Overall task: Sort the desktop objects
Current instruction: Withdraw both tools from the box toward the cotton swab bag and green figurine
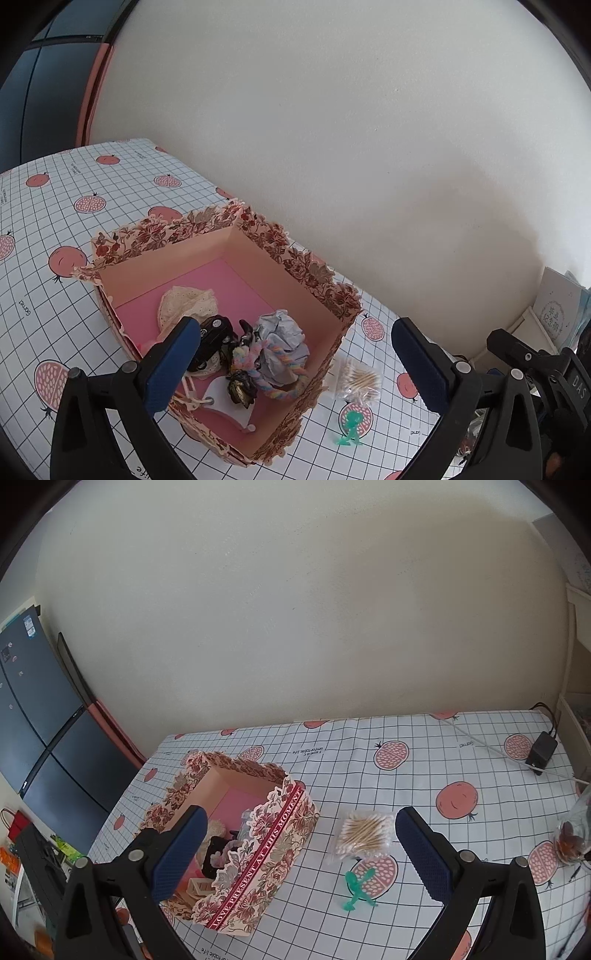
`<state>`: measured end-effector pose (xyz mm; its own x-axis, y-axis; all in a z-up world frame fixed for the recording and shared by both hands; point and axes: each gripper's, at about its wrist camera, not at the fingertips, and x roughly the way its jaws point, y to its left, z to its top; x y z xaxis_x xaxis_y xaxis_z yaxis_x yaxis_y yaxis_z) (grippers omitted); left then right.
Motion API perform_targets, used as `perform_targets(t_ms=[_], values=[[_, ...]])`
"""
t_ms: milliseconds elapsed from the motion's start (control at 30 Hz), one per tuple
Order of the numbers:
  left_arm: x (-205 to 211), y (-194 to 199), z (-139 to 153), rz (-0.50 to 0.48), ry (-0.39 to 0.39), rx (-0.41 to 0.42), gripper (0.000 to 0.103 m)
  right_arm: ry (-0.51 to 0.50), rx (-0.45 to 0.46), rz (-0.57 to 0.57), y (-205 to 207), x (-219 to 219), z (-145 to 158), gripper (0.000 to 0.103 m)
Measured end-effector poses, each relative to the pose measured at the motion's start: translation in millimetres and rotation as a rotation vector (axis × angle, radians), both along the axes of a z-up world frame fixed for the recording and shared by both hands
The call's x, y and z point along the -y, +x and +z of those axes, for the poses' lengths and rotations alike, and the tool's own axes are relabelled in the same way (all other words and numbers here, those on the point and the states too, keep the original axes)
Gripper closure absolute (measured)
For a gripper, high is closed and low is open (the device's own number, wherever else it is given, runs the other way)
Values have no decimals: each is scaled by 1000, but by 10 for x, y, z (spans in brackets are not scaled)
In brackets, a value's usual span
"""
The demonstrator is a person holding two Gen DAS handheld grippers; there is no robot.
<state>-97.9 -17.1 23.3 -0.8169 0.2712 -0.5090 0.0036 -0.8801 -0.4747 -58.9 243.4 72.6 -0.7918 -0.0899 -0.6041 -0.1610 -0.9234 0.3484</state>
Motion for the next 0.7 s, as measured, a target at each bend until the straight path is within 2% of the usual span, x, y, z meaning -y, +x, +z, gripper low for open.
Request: perform_targets(t_ms=[167,333,500,700], values=[[-119,84,116,-7,-38,-89,0,-8,-26,-31,81,-160,41,0],[-337,186,204,2,-157,-168,0,10,-41,-34,149,-274,73,0],[-494,219,246,-61,-136,-194,0,39,-72,-68,252,-410,108,0],[-708,281,287,-76,-122,-221,0,30,-102,-65,364,-584,146,0]])
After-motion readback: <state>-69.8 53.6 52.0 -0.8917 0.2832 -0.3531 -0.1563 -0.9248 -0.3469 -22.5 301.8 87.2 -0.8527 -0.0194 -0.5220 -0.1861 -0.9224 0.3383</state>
